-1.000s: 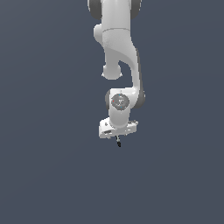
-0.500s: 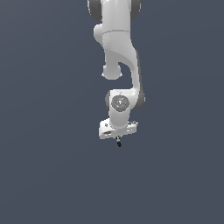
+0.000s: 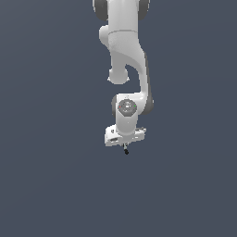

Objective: Pick up the object and move it to a goal position.

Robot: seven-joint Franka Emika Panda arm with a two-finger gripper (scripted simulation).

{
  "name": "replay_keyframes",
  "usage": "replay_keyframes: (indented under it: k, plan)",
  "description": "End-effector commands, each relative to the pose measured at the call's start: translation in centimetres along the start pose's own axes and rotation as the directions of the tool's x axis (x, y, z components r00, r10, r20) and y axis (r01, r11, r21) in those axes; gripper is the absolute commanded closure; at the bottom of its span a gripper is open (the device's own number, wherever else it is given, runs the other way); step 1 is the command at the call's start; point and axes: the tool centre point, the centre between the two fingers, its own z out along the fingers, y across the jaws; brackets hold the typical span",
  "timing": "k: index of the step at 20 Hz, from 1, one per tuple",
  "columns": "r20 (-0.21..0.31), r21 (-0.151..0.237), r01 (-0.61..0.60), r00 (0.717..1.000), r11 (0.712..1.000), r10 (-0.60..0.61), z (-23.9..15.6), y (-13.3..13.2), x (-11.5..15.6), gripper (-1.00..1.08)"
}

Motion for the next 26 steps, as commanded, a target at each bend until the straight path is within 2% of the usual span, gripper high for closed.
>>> replay_keyframes:
  k: [1,11,26]
  plan:
    - [-0.001,0.000,0.000,1.000,1.000,0.000,-0.6,-0.1,-0.1,1.08]
    - [-0.001,0.000,0.000,1.000,1.000,0.000,-5.8,-1.4,-1.9,1.08]
    - [-0.001,-0.001,0.001,1.000,1.000,-0.001,-19.5,-4.6,-6.4,1.08]
